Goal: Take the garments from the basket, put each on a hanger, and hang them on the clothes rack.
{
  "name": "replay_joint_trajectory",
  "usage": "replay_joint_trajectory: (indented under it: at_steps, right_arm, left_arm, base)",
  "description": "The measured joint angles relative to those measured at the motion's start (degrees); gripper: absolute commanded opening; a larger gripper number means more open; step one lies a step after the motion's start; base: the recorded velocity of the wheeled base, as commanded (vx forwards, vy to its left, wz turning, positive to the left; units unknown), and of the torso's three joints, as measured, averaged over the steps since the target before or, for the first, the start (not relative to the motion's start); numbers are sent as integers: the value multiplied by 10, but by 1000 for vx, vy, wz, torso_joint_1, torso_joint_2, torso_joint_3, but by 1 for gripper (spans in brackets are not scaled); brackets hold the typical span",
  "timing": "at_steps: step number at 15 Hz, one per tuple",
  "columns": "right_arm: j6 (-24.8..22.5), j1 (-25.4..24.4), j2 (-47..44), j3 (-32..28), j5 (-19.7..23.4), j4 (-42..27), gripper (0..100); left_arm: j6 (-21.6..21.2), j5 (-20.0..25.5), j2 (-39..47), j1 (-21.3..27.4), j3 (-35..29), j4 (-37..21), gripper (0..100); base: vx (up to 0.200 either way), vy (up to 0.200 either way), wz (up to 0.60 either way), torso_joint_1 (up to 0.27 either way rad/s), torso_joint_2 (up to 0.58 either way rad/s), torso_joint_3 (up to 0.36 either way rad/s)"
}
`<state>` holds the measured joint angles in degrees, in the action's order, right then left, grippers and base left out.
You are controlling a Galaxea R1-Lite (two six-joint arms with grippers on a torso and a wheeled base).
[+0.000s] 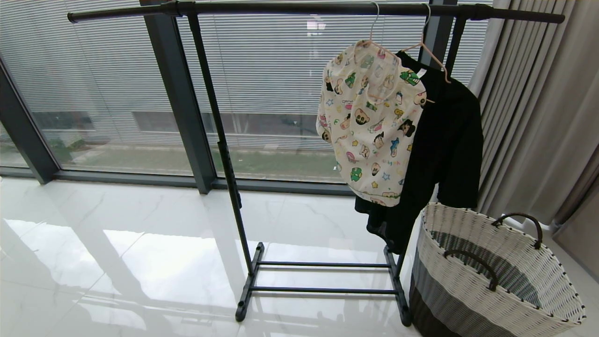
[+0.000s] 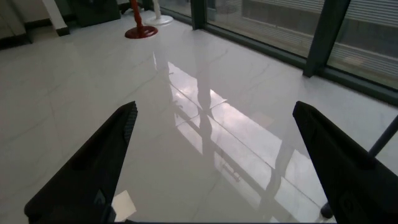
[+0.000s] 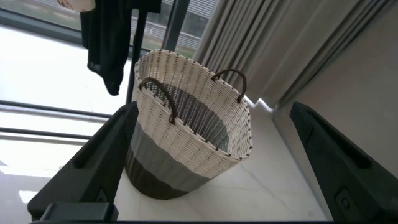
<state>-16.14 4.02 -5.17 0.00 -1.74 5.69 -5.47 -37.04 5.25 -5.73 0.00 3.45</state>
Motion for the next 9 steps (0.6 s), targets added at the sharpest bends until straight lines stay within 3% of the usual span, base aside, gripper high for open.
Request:
replay_joint_trajectory:
  at_steps: [2, 5, 6, 9]
  right_arm:
    - [-3, 0, 1, 0, 25, 4, 100]
    - [2, 0, 1, 0, 108, -1, 100]
    - [11, 0, 1, 0, 114, -3, 100]
    - [48, 0, 1, 0, 108, -3, 100]
  left_arm:
    - [7, 65, -1, 0, 0, 24, 100]
    - [54, 230, -1, 1, 0, 5, 100]
    - [62, 289, -1, 1, 0, -1, 100]
    - [75, 389, -1, 1, -8, -47, 100]
  base:
    - [0, 0, 0, 0, 0, 0]
    - [0, 0, 0, 0, 0, 0]
    - [0, 0, 0, 0, 0, 0]
    - [0, 0, 0, 0, 0, 0]
